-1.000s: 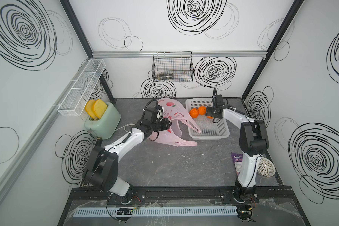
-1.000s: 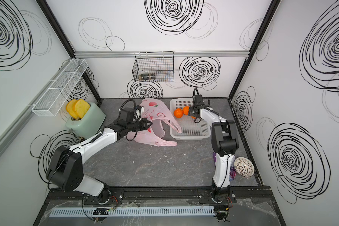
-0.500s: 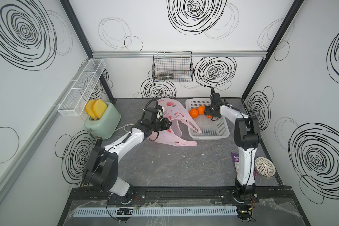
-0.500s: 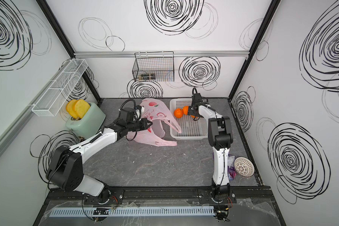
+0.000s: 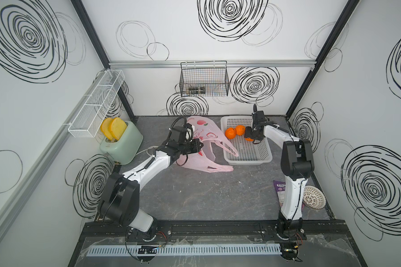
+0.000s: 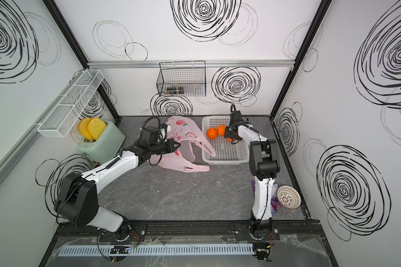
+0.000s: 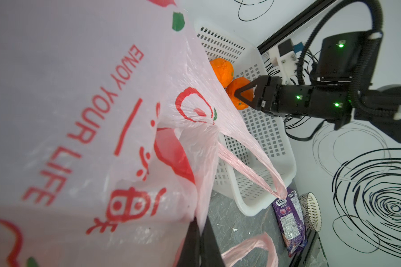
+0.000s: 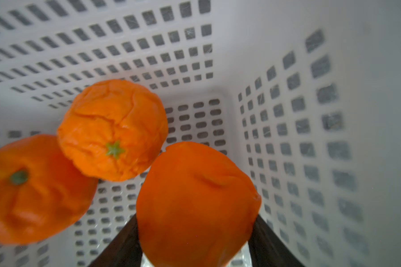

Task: Place the oranges into plastic bags & tie knots
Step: Pick up the orange from the basket, then place the orange in the plastic bag.

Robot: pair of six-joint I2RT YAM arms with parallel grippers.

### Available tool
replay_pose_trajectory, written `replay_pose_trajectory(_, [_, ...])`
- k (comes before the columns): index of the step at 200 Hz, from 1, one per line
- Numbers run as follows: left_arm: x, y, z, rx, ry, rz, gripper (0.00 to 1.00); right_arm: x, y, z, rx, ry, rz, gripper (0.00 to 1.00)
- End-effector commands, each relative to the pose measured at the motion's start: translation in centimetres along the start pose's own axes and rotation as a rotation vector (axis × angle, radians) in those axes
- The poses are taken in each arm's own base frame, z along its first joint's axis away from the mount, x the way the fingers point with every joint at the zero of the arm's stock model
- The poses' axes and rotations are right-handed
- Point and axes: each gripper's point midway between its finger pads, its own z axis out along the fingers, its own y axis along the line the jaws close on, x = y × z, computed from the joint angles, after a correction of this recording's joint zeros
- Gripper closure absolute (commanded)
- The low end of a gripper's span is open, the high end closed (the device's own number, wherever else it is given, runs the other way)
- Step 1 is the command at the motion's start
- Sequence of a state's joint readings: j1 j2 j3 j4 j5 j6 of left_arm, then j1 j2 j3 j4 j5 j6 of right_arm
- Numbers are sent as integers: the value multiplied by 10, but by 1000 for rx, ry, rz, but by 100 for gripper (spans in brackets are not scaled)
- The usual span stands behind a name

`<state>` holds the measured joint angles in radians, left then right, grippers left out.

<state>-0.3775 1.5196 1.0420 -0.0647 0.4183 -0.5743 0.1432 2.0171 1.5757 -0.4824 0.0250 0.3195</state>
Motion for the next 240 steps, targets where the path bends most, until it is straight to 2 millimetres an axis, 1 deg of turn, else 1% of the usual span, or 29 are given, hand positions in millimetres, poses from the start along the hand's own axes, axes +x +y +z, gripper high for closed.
replay_pose_trajectory(1, [-17, -11, -8, 21, -39, 39, 100, -12, 37, -67, -197, -108, 15, 49])
replay_pose_trajectory(5, [-17, -11, -8, 21, -39, 39, 100, -7, 42, -74, -221, -109, 8, 49])
replay_pose_trajectory(6, [-17, -11, -8, 20, -39, 38, 100, -4, 43, -72, -229, -103, 6, 49])
replay_pose_trajectory(7, [-17, -10, -8, 20, -40, 38, 100, -5, 44, -77, -233, -113, 4, 49])
replay_pose_trajectory(8, [-17, -10, -8, 21, -40, 39, 100, -2, 46, -76, -242, -105, 2, 49])
replay_pose_trajectory(28, [-17, -10, -10, 24, -40, 41, 100, 21, 69, -108, -372, -123, -25, 48])
replay_pose_trajectory(41, [-17, -10, -11, 29, -38, 43, 100, 35, 89, -128, -476, -134, -47, 48])
replay_pose_trajectory(57, [-16, -12, -13, 35, -35, 51, 100, 52, 120, -152, -594, -147, -89, 48])
replay_pose_trajectory(76, [-16, -14, -15, 42, -34, 56, 100, 71, 156, -172, -699, -150, -134, 48])
replay_pose_trajectory(91, [-17, -16, -16, 49, -33, 57, 100, 88, 184, -177, -770, -118, -156, 48])
replay_pose_trajectory(102, [-16, -17, -16, 52, -34, 58, 100, 100, 202, -175, -801, -86, -167, 48])
replay_pose_trajectory(118, [-22, -21, -17, 67, -50, 57, 100, 116, 228, -167, -833, -32, -189, 48])
replay_pose_trajectory(141, [-30, -25, -19, 81, -62, 58, 100, 132, 260, -149, -865, 31, -207, 49])
replay_pose_trajectory(156, [-33, -21, -22, 77, -74, 53, 100, 141, 276, -137, -856, 71, -218, 49])
replay_pose_trajectory(176, [-36, -7, -24, 55, -83, 23, 100, 157, 289, -114, -832, 125, -225, 48])
replay_pose_trajectory(197, [-35, -5, -25, 65, -88, 24, 100, 176, 303, -94, -835, 190, -247, 45])
replay_pose_trajectory(214, [-32, -2, -24, 61, -81, 18, 100, 190, 315, -90, -850, 235, -276, 41])
replay_pose_trajectory(220, [-31, 0, -23, 61, -77, 15, 100, 195, 318, -89, -856, 249, -283, 38])
replay_pose_trajectory(240, [-28, 2, -22, 61, -73, 10, 100, 201, 316, -82, -835, 273, -280, 31])
